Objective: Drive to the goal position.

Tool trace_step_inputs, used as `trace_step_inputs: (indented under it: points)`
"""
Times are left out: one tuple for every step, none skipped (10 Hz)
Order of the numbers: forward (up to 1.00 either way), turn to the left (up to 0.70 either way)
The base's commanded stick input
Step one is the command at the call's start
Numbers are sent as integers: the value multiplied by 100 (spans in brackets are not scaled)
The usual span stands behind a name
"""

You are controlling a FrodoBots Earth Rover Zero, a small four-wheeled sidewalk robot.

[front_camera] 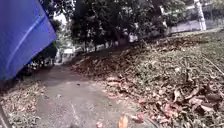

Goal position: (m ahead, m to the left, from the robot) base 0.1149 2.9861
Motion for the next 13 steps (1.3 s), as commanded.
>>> trace_step_inputs:
  points:
    - [100,31]
    - [100,40]
    - [100,40]
    - [100,40]
    - [100,40]
    - [100,40]
    - [100,39]
    - [100,36]
    - [100,29]
    - [100,22]
    - [100,15]
    - [100,8]
    - [100,0]
